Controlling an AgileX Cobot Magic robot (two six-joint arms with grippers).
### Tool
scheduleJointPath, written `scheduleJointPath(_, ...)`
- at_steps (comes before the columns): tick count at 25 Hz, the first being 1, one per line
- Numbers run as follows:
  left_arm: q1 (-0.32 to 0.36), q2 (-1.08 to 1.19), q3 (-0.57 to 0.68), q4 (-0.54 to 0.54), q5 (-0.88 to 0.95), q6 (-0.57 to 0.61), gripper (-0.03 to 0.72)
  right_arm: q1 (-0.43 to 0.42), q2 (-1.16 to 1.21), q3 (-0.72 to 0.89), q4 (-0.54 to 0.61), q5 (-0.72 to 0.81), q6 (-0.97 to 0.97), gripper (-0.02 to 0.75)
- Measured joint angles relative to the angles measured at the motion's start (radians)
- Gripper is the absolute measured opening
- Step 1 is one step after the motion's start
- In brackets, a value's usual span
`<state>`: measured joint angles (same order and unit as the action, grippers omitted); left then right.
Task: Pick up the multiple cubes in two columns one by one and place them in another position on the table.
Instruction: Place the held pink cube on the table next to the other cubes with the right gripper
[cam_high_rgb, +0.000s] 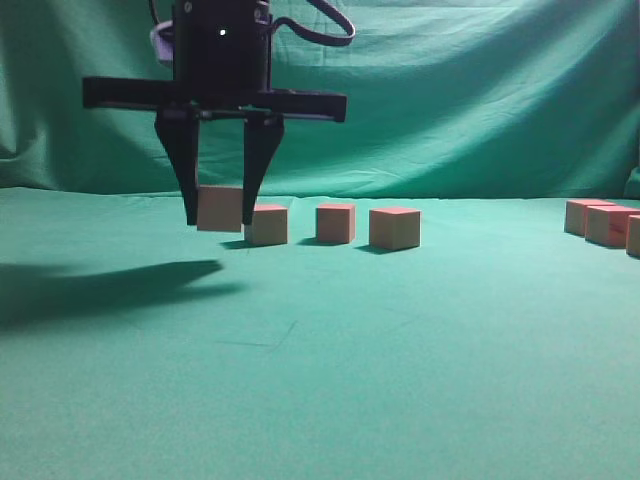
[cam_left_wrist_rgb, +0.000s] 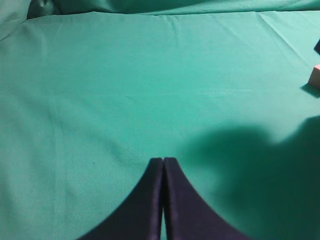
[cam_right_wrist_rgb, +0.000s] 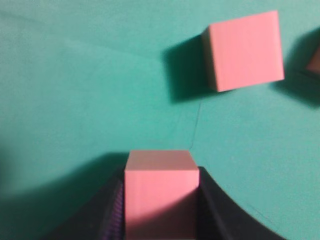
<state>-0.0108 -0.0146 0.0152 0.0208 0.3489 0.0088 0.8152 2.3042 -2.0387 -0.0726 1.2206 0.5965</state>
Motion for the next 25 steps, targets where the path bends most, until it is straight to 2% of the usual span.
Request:
scheduleJointPath(9, 0.000, 0.000, 0.000, 0.000, 0.000, 0.000, 0.000, 0.000, 0.026, -0.011, -0.076, -0.029, 0.147, 0.259)
scheduleJointPath(25, 0.000, 0.000, 0.000, 0.000, 0.000, 0.000, 0.000, 0.000, 0.028, -0.011, -0.103, -0.068, 0.191, 0.259)
